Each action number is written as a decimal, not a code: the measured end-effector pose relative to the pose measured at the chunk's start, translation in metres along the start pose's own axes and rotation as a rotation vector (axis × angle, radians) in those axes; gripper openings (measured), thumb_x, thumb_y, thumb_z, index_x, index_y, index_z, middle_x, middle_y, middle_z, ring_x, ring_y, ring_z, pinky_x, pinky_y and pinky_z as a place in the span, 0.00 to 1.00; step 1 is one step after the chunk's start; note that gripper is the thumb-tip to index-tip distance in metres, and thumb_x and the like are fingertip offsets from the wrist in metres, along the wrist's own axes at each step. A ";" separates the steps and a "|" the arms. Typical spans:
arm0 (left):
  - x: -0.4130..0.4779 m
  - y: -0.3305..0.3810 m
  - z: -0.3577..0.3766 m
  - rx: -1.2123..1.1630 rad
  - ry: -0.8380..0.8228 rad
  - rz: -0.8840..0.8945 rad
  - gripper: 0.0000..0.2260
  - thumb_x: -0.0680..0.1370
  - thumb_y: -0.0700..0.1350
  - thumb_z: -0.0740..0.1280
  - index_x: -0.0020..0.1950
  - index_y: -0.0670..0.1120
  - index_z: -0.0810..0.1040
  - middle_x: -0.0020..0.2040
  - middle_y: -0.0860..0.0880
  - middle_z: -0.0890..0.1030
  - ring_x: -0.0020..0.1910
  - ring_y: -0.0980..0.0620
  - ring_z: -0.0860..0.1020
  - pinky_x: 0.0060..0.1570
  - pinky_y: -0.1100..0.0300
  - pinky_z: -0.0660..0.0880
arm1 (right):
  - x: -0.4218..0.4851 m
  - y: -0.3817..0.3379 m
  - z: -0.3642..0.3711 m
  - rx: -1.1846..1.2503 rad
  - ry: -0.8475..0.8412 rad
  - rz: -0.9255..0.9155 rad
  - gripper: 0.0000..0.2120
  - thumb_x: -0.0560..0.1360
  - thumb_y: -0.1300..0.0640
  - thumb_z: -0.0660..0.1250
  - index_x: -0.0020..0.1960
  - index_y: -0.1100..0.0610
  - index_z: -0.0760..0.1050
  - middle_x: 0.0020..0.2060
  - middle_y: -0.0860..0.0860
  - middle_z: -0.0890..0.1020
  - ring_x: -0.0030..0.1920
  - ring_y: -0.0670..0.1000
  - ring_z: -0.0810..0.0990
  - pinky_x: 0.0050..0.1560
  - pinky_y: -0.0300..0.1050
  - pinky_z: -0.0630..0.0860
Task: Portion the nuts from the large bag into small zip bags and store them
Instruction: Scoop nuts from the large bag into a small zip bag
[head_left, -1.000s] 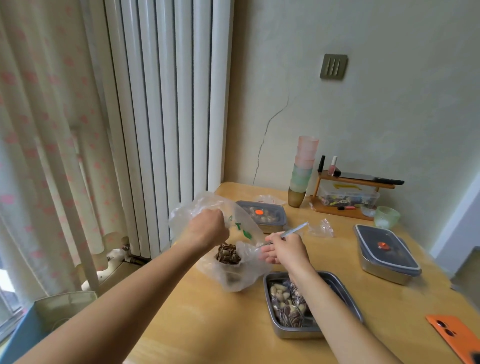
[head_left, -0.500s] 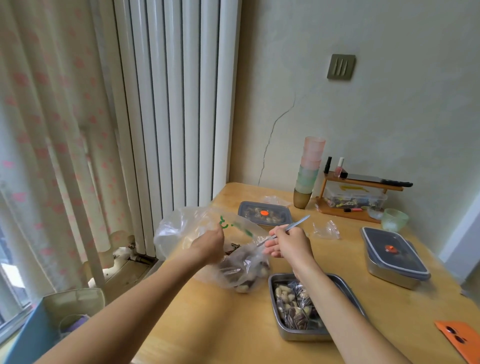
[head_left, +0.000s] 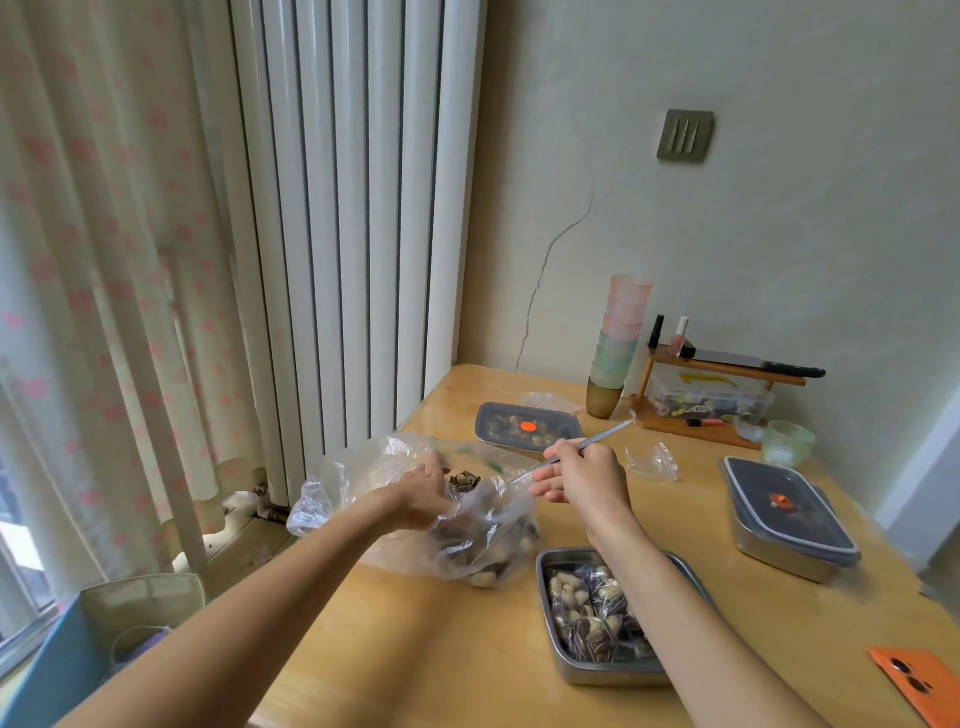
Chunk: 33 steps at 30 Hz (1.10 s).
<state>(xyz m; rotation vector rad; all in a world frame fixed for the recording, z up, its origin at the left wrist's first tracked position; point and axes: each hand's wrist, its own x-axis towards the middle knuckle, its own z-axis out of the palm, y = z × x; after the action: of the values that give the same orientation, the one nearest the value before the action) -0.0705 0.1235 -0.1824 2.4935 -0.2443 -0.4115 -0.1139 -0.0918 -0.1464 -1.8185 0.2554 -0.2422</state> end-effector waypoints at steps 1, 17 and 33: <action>0.000 0.000 -0.001 0.022 -0.020 -0.015 0.47 0.65 0.54 0.60 0.80 0.39 0.50 0.74 0.32 0.64 0.75 0.33 0.64 0.73 0.41 0.67 | 0.000 -0.001 -0.001 -0.005 0.002 -0.007 0.12 0.84 0.59 0.58 0.49 0.61 0.79 0.33 0.56 0.87 0.37 0.58 0.88 0.36 0.44 0.79; 0.027 0.006 -0.013 0.180 0.148 0.136 0.36 0.76 0.37 0.71 0.77 0.41 0.52 0.48 0.42 0.77 0.46 0.45 0.75 0.42 0.53 0.73 | 0.001 -0.005 -0.003 -0.051 -0.007 -0.151 0.13 0.84 0.58 0.58 0.48 0.59 0.79 0.33 0.55 0.86 0.34 0.55 0.87 0.32 0.39 0.76; 0.030 -0.006 0.003 0.165 0.004 0.112 0.15 0.74 0.38 0.64 0.61 0.42 0.71 0.48 0.46 0.79 0.42 0.49 0.75 0.37 0.57 0.72 | 0.004 0.002 0.000 -0.089 -0.021 -0.195 0.13 0.84 0.59 0.58 0.47 0.58 0.79 0.34 0.55 0.86 0.34 0.56 0.86 0.34 0.41 0.76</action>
<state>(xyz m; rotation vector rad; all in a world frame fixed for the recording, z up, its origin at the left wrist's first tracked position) -0.0425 0.1187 -0.1950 2.6259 -0.4295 -0.3528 -0.1105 -0.0928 -0.1480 -1.9349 0.0752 -0.3528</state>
